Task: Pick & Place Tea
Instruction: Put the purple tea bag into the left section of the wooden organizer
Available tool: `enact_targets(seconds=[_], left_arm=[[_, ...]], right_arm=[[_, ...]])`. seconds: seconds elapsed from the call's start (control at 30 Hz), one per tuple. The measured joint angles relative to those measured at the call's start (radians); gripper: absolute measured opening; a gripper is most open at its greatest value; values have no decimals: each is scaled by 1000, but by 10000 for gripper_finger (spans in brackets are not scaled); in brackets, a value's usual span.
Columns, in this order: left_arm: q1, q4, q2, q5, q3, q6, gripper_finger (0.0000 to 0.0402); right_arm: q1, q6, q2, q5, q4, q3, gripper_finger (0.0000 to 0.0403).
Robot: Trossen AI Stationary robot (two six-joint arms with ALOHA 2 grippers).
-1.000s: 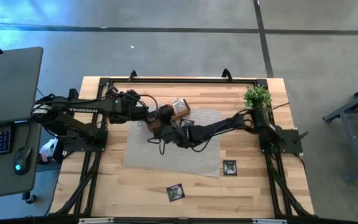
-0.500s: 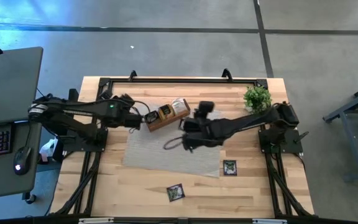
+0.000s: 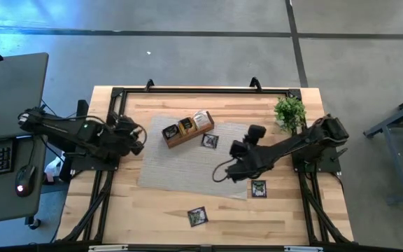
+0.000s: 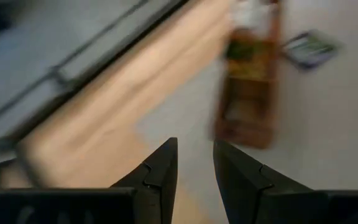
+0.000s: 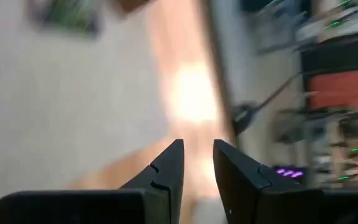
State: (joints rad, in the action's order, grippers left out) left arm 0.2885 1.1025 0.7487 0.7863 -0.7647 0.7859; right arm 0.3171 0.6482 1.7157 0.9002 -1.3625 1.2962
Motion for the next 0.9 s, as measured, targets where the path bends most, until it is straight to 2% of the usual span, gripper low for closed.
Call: enact_targets(seconds=[0.1,0.2,0.4,0.5,0.57,0.7,0.9], left_arm=[[33,-137,-59,-63,62,-74,101],[42,-300,-77,-100,101,-152,101],[39,-551,-63,-197,154,-206,101],[39,-595,-21,-236,163,-206,101],[39,-599,4,-235,164,-206,101],[39,-608,44,-210,163,-206,101],[39,-634,75,-148,163,-235,101]], right_arm=[[-2,-55,-88,-119,183,-138,83],[-5,-158,-196,-212,468,-273,83],[-68,-379,-370,-326,1245,-590,83],[-128,-390,-380,-400,1639,-739,83],[-176,-388,-365,-469,1821,-814,83],[-272,-408,-306,-499,1982,-873,94],[-381,-400,-146,-596,1977,-781,138]])
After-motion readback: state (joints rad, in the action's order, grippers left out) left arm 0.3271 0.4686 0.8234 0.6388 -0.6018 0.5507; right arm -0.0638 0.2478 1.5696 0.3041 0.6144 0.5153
